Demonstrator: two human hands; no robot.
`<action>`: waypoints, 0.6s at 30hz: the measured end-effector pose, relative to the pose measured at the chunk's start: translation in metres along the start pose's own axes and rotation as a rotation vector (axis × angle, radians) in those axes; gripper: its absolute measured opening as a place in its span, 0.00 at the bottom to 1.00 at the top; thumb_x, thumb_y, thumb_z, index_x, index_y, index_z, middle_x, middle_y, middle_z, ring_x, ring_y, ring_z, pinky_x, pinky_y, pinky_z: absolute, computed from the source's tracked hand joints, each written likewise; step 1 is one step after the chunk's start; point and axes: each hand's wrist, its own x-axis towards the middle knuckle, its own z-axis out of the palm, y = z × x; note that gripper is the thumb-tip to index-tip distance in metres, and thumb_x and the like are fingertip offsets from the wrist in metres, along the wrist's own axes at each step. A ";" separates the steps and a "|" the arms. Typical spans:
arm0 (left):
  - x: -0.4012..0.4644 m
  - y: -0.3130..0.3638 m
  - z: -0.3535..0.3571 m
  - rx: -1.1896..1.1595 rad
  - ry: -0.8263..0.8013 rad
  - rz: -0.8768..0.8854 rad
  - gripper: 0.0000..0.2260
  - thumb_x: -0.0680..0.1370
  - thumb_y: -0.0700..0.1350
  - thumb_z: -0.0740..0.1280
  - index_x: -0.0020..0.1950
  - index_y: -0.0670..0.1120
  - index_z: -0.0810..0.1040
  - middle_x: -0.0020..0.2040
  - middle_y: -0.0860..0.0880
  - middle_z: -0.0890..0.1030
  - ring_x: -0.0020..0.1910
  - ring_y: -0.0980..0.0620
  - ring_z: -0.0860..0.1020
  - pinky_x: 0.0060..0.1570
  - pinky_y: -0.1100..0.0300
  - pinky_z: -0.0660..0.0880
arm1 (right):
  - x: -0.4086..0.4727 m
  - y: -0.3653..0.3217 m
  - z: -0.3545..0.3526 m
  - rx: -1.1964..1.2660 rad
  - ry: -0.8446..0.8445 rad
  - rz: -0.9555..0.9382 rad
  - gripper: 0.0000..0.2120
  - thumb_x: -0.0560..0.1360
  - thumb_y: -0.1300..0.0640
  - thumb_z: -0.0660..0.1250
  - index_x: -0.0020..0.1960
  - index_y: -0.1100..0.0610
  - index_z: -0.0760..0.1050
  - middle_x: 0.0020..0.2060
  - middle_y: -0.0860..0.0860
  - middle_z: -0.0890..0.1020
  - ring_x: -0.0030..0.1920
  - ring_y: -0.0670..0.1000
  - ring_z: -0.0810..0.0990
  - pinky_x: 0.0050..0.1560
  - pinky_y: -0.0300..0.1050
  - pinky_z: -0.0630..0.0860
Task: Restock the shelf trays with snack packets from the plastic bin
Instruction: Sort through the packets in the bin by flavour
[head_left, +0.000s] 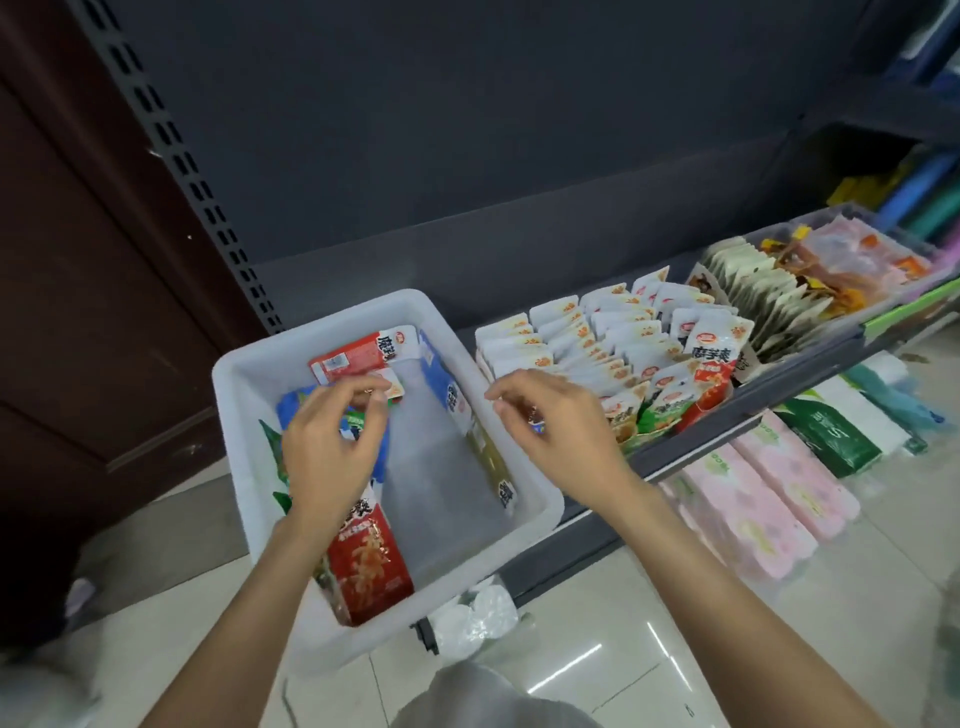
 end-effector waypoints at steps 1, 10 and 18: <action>-0.002 -0.012 -0.007 0.025 -0.056 -0.082 0.10 0.75 0.50 0.61 0.47 0.49 0.81 0.39 0.57 0.78 0.42 0.54 0.77 0.42 0.58 0.72 | 0.004 -0.005 0.012 -0.006 -0.089 -0.020 0.06 0.76 0.57 0.63 0.49 0.55 0.78 0.39 0.47 0.80 0.37 0.47 0.78 0.37 0.42 0.73; 0.001 -0.073 0.007 0.592 -0.602 -0.380 0.27 0.76 0.52 0.65 0.73 0.46 0.61 0.69 0.43 0.66 0.66 0.41 0.67 0.62 0.50 0.67 | 0.087 0.000 0.144 -0.396 -0.639 -0.133 0.20 0.76 0.61 0.62 0.68 0.57 0.69 0.65 0.55 0.73 0.63 0.56 0.72 0.58 0.49 0.70; -0.006 -0.103 0.015 0.687 -0.680 -0.393 0.25 0.78 0.52 0.62 0.73 0.46 0.60 0.68 0.44 0.66 0.67 0.43 0.65 0.64 0.54 0.65 | 0.113 0.009 0.204 -0.685 -0.881 -0.168 0.37 0.75 0.64 0.63 0.77 0.54 0.47 0.72 0.62 0.61 0.69 0.61 0.66 0.61 0.53 0.70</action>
